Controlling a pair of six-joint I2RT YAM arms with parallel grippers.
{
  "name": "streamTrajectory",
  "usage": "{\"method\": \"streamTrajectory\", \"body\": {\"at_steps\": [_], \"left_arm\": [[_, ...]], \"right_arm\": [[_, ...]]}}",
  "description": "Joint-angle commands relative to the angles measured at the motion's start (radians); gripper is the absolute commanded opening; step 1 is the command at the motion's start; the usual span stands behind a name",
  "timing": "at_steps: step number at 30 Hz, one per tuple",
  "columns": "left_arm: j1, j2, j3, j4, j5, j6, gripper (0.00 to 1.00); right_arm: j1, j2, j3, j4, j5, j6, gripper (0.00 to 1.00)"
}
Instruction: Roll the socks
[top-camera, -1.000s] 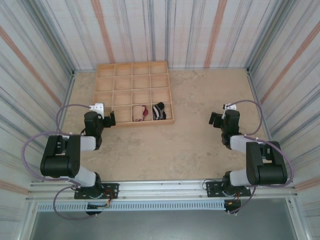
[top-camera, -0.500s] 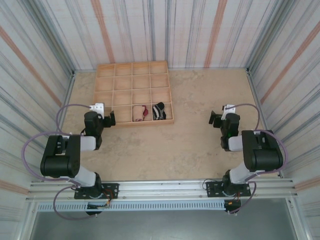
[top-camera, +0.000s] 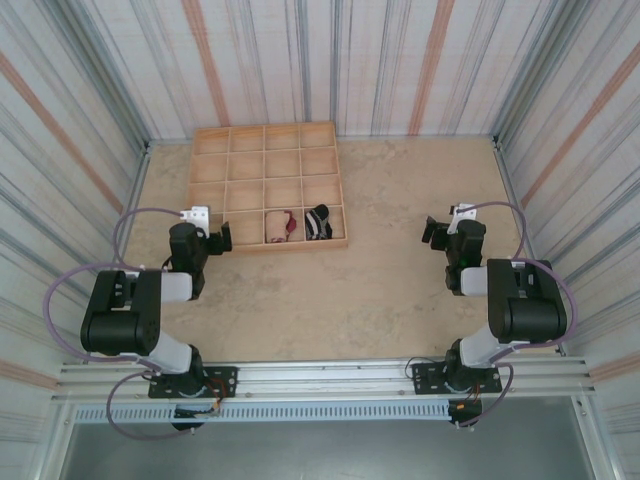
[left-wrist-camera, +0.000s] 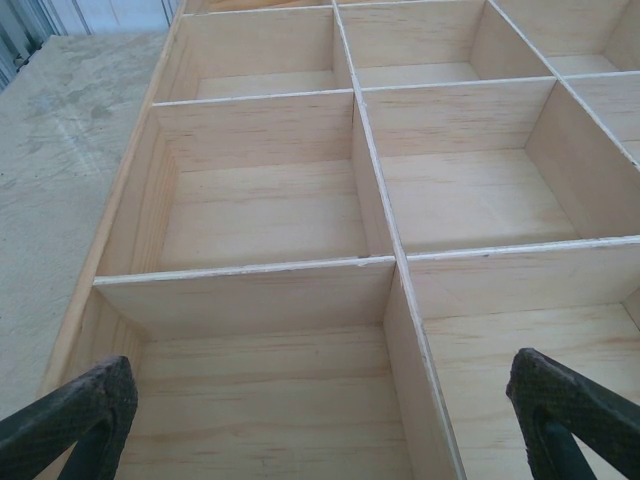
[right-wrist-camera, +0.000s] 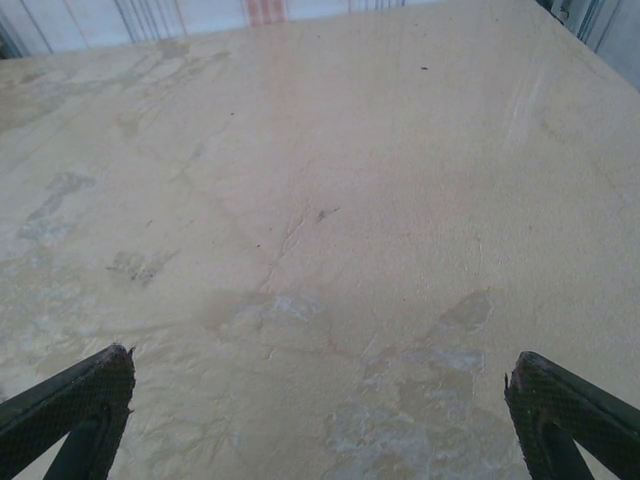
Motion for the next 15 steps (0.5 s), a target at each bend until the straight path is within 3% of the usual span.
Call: {"method": "streamTrajectory", "body": {"at_steps": [1,15], "left_arm": [[-0.004,0.003,0.006,0.021,-0.012,0.022,0.99],[-0.004,0.002,0.006,0.021,-0.012,0.020,0.99]], "right_arm": [[0.001,-0.006,0.006,-0.012,-0.013,0.004,0.99],[0.008,-0.004,0.003,-0.005,0.006,0.003,0.99]]}}
